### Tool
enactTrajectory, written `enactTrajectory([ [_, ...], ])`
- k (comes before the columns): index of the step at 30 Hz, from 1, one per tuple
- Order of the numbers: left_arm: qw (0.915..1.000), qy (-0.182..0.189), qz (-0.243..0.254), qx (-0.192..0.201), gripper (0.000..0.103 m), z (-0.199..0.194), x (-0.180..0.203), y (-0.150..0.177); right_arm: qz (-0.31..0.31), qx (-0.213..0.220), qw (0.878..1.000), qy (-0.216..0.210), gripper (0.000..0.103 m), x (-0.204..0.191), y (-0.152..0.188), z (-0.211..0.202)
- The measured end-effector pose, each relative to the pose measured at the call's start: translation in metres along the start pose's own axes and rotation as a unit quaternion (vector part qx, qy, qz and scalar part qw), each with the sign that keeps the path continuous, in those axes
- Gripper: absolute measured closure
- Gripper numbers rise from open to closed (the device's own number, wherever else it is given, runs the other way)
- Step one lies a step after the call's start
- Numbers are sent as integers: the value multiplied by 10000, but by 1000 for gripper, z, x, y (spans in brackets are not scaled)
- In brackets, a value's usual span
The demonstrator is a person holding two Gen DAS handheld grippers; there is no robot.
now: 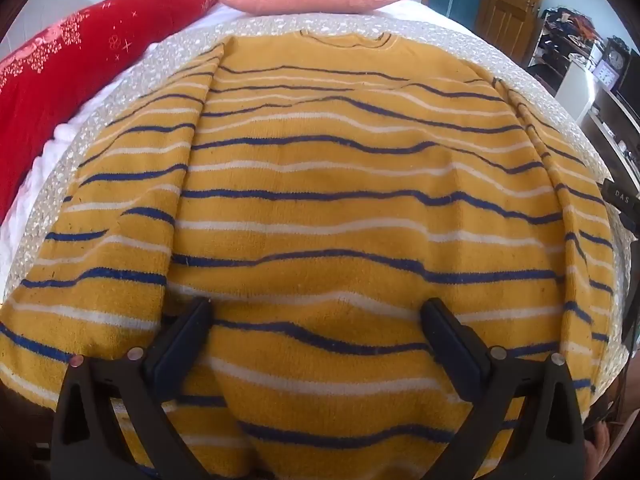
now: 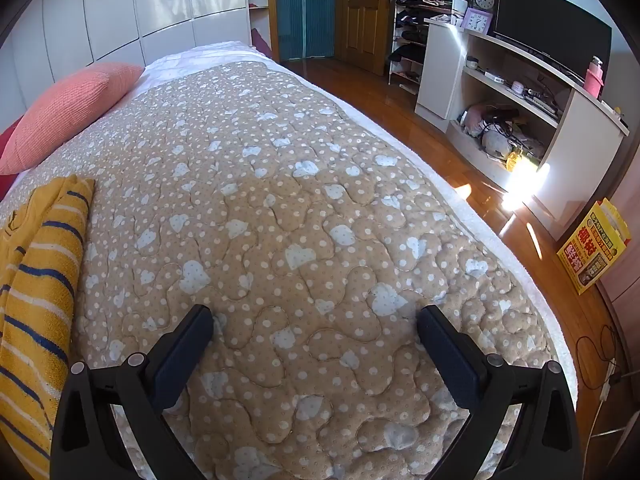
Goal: Fold small clothes
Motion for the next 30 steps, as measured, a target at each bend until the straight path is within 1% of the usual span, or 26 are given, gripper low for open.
enactTrajectory([
  [1,9997,61,-15,217,0,-6,-1,3,0,-3,10000,0,0,0,0,0],
  [2,9997,89,-21,224,0,-11,-2,3,0,-3,10000,0,0,0,0,0],
  [3,9996,161,-92,209,2,-15,-6,0,0,-4,10000,0,0,0,0,0],
  [4,9992,275,-188,226,6,-24,-13,-1,0,-4,10000,0,0,0,0,0],
  [5,9986,323,-209,361,14,-37,-13,3,0,-4,10000,0,0,0,0,0],
  [6,9981,400,-254,382,16,-45,-12,2,0,-4,10000,0,0,0,0,0],
  [7,9969,542,-322,461,16,-57,-18,-1,0,-4,10000,0,0,0,0,0],
  [9,9941,640,-415,766,16,-80,-27,-5,-1,-2,10000,0,0,0,0,0],
  [10,9930,595,-422,929,16,-93,-35,-6,-1,-2,10000,0,0,0,0,0],
  [11,9912,414,-393,1194,16,-111,-50,-9,-1,-2,10000,1,0,0,0,0],
  [12,9901,262,-367,1327,16,-118,-60,-11,-1,-2,10000,1,0,0,0,0],
  [13,9891,19,-284,1448,16,-127,-73,-11,-1,-2,10000,1,0,0,0,0],
  [14,9893,-137,-176,1441,16,-129,-83,-10,-1,-2,10000,1,0,0,0,0],
  [17,9915,-299,114,1262,16,-121,-98,0,-1,-2,10000,0,0,0,0,0],
  [18,9926,-240,165,1175,16,-118,-101,3,-1,-2,10000,1,0,0,0,0],
  [20,9929,-46,225,1164,16,-117,-99,11,-1,-2,10000,1,0,0,0,0],
  [23,9924,-37,265,1201,16,-107,-99,15,-1,-2,10000,0,0,0,0,0],
  [26,9947,8,204,1005,17,-88,-103,19,-1,-2,10000,0,0,0,0,0],
  [28,9967,-25,248,770,42,-74,-104,21,-1,-2,10000,0,0,0,0,0],
  [29,9969,-153,321,695,68,-71,-102,22,-2,-2,10000,0,0,0,0,0],
  [30,9967,-285,388,659,73,-70,-103,23,-1,-2,10000,0,0,0,0,0],
])
Point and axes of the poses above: each gripper's, at about its wrist camera, not at the fingertips, and z roughly the way its jaws point, x to its right, y to its underside, the point moved 1 cm from there along z, roughly the way its jaws point, and after that the axes turned 15 degrees about x, right-handed, at the moved point
